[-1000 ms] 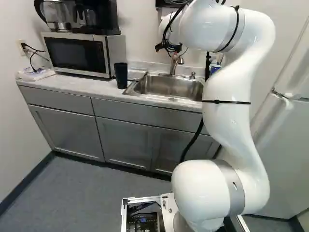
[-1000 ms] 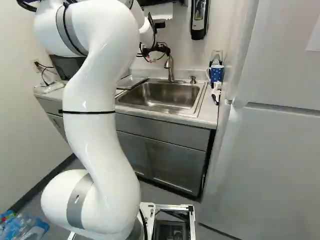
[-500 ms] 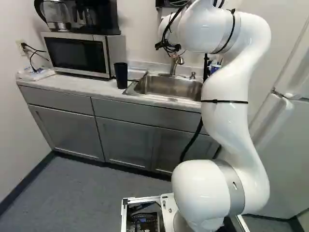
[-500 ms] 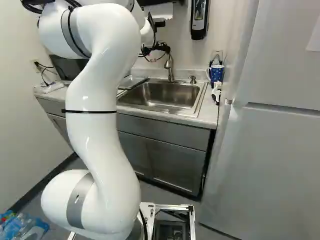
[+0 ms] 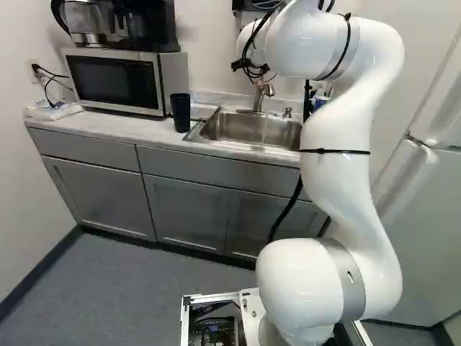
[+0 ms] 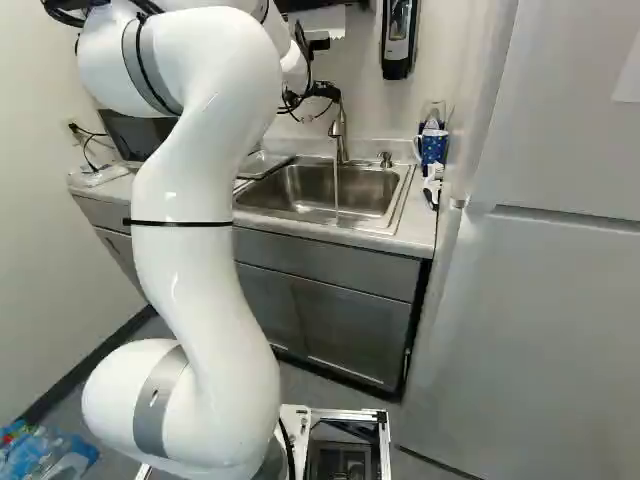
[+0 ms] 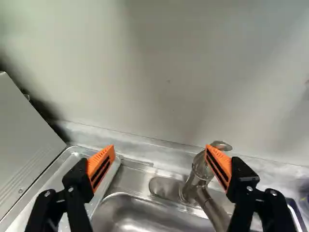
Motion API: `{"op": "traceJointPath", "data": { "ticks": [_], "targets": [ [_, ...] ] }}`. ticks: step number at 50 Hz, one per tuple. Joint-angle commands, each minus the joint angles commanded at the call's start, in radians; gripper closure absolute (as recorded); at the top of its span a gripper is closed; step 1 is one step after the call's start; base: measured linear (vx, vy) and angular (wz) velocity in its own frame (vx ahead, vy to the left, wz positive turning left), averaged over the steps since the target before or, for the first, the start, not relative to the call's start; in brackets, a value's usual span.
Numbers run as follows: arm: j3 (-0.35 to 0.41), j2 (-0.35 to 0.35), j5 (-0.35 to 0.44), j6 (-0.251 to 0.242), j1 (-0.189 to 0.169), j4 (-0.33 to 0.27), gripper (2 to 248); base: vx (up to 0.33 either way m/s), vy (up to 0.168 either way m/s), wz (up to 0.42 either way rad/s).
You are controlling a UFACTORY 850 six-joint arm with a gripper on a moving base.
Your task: Rinse the cup and place it in the tray
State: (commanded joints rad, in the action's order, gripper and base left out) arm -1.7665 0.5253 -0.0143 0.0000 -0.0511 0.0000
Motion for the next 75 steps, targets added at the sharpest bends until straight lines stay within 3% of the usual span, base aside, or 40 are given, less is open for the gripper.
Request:
{"op": "traceJointPath", "data": {
  "ticks": [38,75],
  "targets": [
    [0.002,-0.002,0.003,0.0,0.0,0.0,3,0.0,0.0,0.0],
    [0.062,-0.05,0.003,0.0,0.002,0.0,3,0.0,0.0,0.0]
  ]
}}
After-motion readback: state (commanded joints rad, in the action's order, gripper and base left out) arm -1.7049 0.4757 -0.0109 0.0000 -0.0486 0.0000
